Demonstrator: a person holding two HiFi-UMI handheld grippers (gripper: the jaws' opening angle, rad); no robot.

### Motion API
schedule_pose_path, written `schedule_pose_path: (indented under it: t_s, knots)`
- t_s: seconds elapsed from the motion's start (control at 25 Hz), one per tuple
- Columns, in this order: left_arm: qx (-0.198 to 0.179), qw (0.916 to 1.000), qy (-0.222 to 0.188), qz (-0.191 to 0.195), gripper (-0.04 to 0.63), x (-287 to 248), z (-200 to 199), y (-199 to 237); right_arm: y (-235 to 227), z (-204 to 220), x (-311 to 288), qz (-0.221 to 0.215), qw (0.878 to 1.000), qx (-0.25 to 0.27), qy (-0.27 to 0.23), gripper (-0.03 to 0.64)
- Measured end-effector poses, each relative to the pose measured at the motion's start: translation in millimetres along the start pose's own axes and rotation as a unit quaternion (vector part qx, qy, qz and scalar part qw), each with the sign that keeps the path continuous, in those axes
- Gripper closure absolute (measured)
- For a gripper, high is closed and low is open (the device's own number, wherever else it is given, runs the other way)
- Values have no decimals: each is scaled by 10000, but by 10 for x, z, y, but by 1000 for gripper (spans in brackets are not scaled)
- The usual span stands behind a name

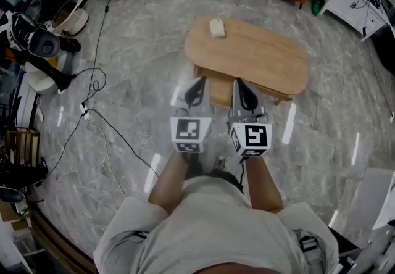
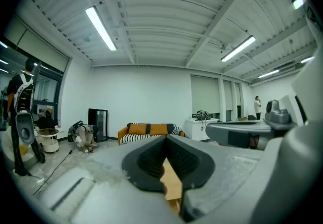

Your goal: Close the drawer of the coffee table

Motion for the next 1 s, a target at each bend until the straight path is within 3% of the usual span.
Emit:
schedule_pose_path:
  t_s: [0.36, 0.52, 0.8, 1.0]
  knots:
    - [229, 9985, 75, 483, 575, -763, -168, 930, 38, -18, -998, 550, 9976, 143, 384, 611]
    - [179, 9976, 158, 649, 575, -1095, -168, 1232, 60, 89, -1343, 769, 9956, -79, 530, 611]
    - [248, 9904, 479, 1274, 575, -1615, 21, 1235, -140, 291, -1696, 941, 9928, -151, 725, 611]
    - [433, 9861, 974, 1276, 575, -1898, 426, 1201, -389, 697, -1779, 960, 9896, -99, 1069, 611]
Point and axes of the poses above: the fingertips, and each gripper's own axes: x backward along the fingers, y to its left, z out of its underside, the point moved 10 cm from there along x, backward along the fingers, and after that the axes turned 4 degrees about y, right-handed, at the moved point
